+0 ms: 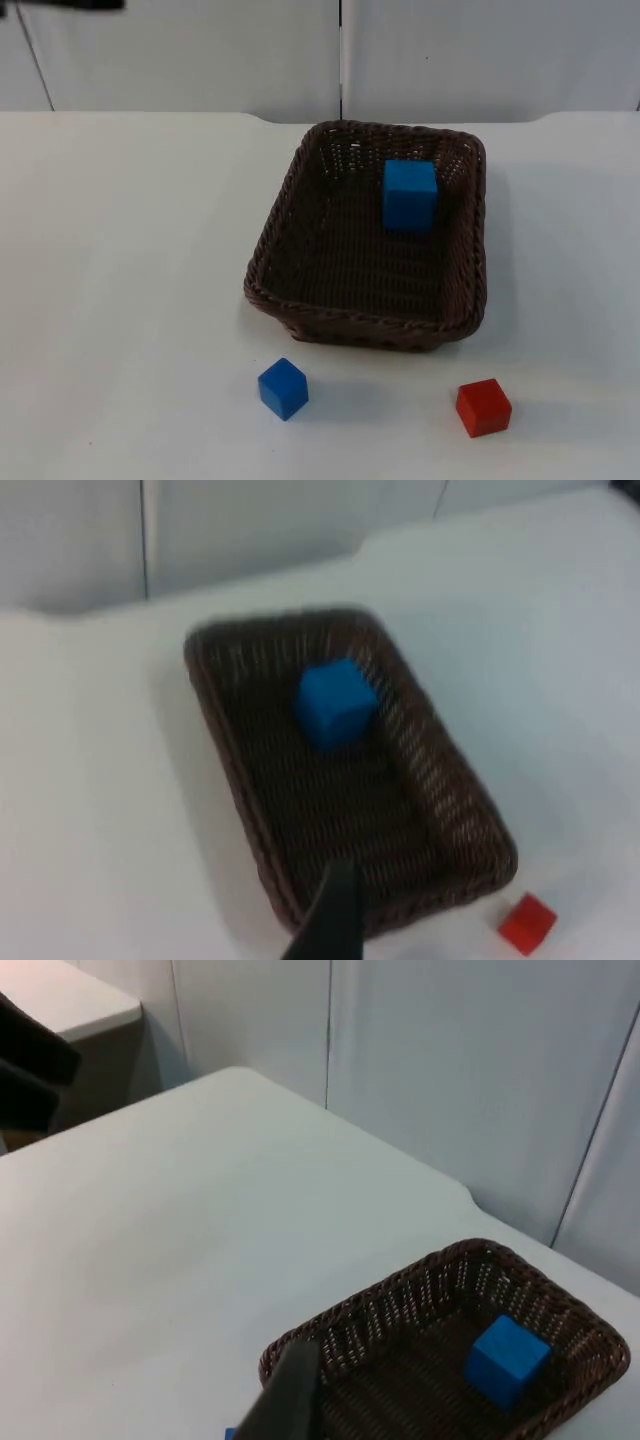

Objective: Pick up the basket with the left hand and place the largest block into the basket with the right hand.

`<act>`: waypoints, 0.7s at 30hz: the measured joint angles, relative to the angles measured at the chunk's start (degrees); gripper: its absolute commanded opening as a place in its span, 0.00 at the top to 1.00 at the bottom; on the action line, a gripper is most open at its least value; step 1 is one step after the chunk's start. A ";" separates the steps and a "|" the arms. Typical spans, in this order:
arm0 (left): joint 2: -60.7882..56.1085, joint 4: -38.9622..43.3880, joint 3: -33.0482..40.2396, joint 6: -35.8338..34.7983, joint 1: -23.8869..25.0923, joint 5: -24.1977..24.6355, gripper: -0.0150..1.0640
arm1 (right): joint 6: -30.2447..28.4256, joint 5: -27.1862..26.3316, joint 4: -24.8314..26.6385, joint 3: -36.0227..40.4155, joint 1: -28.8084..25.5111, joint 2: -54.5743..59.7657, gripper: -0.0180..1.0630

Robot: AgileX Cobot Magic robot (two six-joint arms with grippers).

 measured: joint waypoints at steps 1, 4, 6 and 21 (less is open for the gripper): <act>-1.72 0.52 0.00 0.00 0.00 0.18 0.26 | 0.00 0.00 0.00 0.97 0.00 -1.68 0.18; -4.71 1.68 0.00 0.00 0.00 1.03 0.26 | 0.00 0.00 0.00 2.26 0.00 -4.59 0.18; -7.76 3.04 0.04 0.00 0.00 1.95 0.26 | 0.00 0.11 0.00 3.71 0.00 -7.47 0.18; -25.75 16.30 6.22 -10.30 0.00 7.36 0.26 | 3.15 3.10 -0.14 13.10 0.00 -20.72 0.18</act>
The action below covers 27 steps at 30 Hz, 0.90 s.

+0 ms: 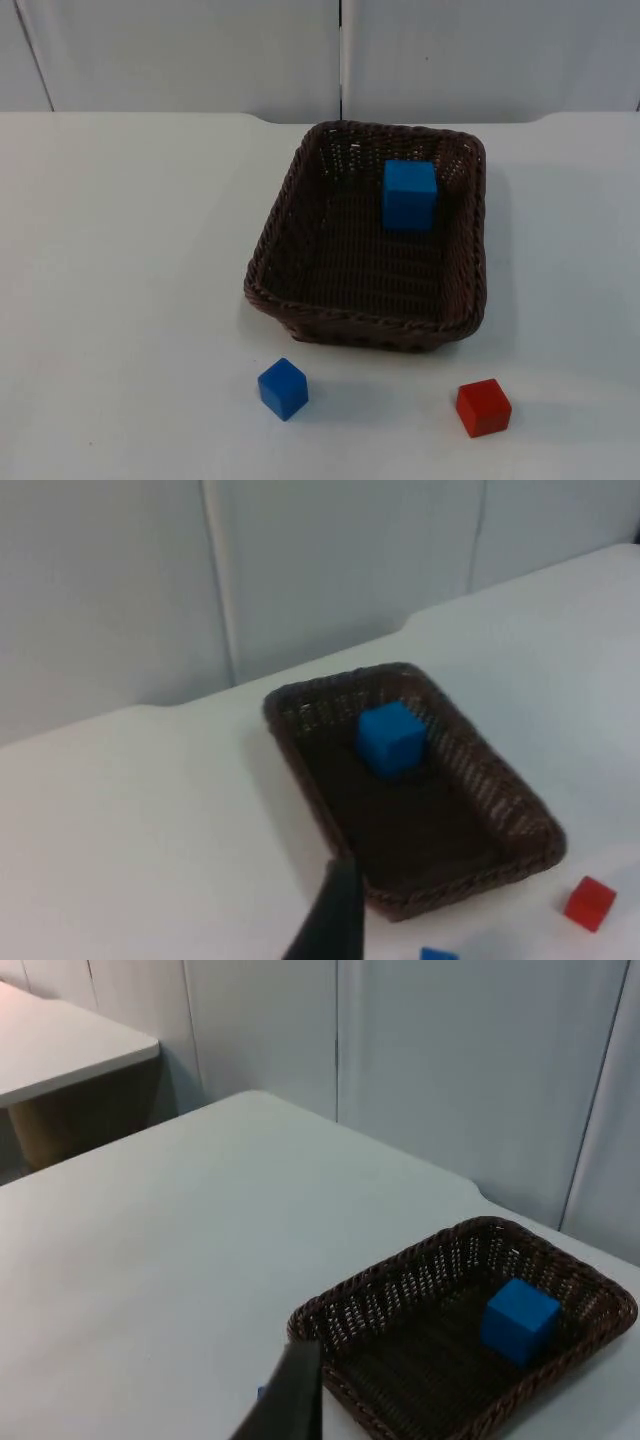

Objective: Pick up the basket with the left hand and place the largest block into the basket with the right hand.

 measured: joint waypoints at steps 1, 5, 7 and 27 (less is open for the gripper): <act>-1.52 1.94 0.24 -1.73 0.00 0.59 0.26 | 0.08 0.12 0.00 0.55 0.00 -1.10 0.18; -7.02 10.08 0.71 -8.49 0.00 5.44 0.26 | 0.08 0.59 0.00 1.90 0.00 -4.97 0.18; -8.34 11.70 0.71 -9.64 0.00 6.96 0.26 | 0.08 0.93 -0.15 1.90 0.00 -5.74 0.18; -22.06 25.06 7.55 -21.81 0.00 17.59 0.26 | 1.16 6.12 -0.28 2.14 0.00 -10.74 0.18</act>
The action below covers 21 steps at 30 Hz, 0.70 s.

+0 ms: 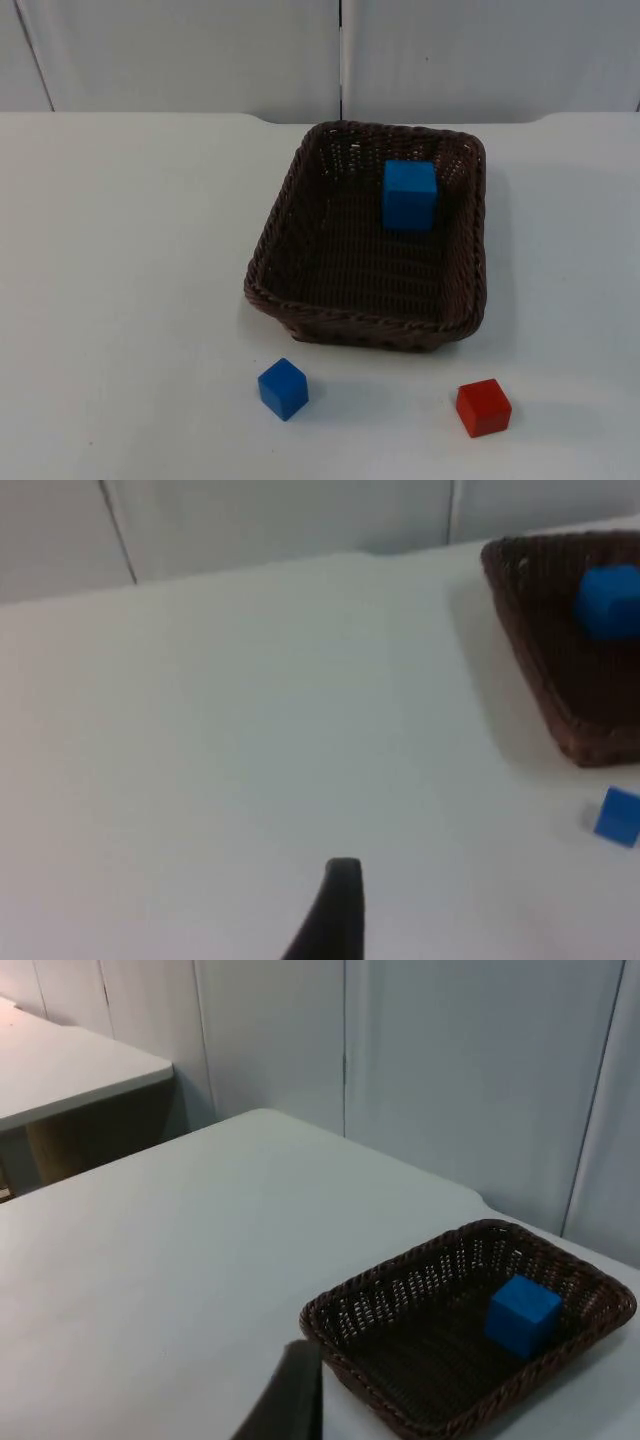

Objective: Pick up the basket with the left hand and place the largest block into the basket with the right hand.

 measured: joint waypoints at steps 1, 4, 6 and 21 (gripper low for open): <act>0.00 0.24 0.42 -0.25 0.00 0.63 0.26 | 0.16 0.68 0.00 0.00 0.00 -0.67 0.18; 0.00 0.58 0.81 -0.48 0.00 0.83 0.26 | 0.60 2.52 0.00 0.00 0.00 -2.33 0.18; 0.00 0.68 0.81 -0.60 0.00 0.83 0.26 | 1.41 4.47 0.00 0.00 0.00 -4.15 0.18; 0.00 0.68 0.92 -0.60 0.00 0.96 0.26 | 9.16 20.01 -6.62 0.00 0.00 -9.91 0.18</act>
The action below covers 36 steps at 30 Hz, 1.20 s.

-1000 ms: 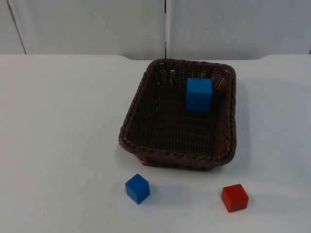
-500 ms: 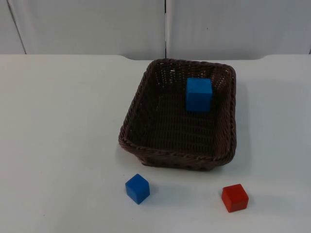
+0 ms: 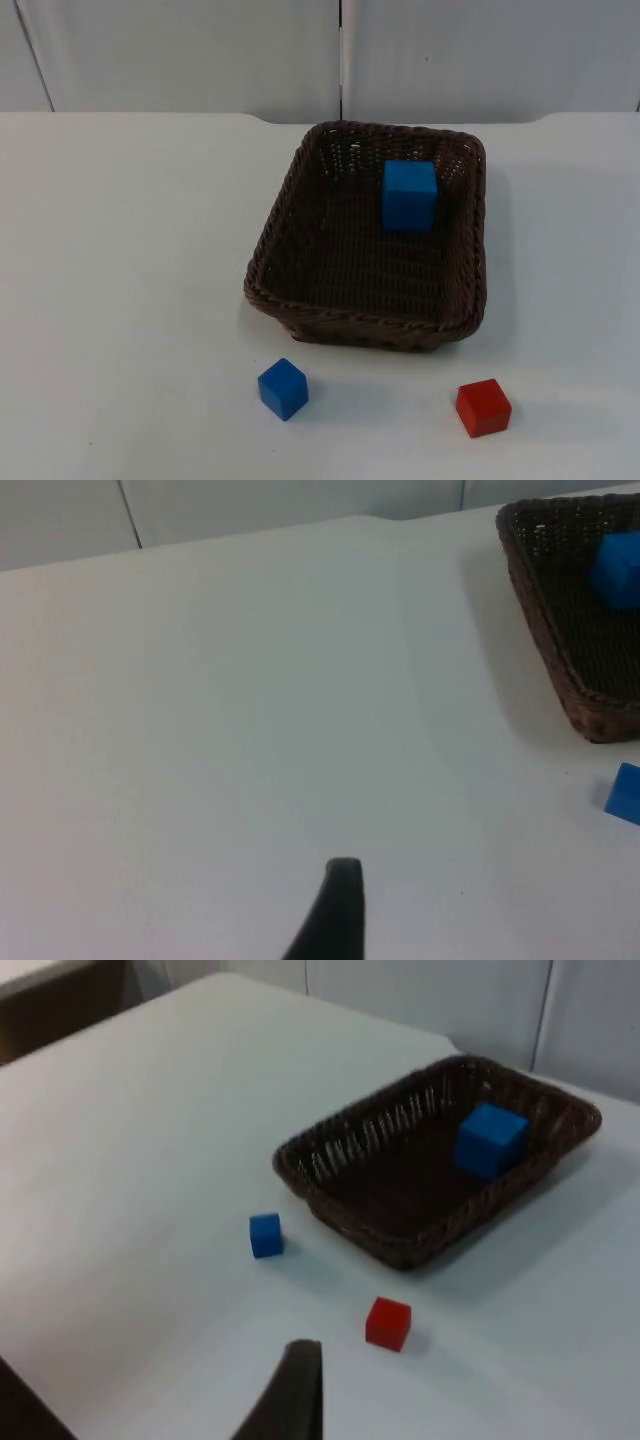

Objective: Pick up the basket with the left hand and place the largest block into the basket with the right hand.

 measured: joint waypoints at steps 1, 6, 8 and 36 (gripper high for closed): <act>0.00 0.00 -0.02 0.00 0.00 0.00 0.26 | 0.11 1.02 -0.37 0.00 0.00 0.00 0.18; 0.00 0.00 0.02 0.00 0.00 0.00 0.26 | -0.86 1.27 -0.41 1.20 0.00 0.00 0.18; 0.00 0.00 0.02 0.00 0.00 0.00 0.26 | -1.36 1.38 -0.52 2.05 0.00 0.00 0.18; 0.00 0.00 0.35 0.22 0.00 0.00 0.01 | -1.86 2.61 -0.66 3.12 0.00 0.00 0.05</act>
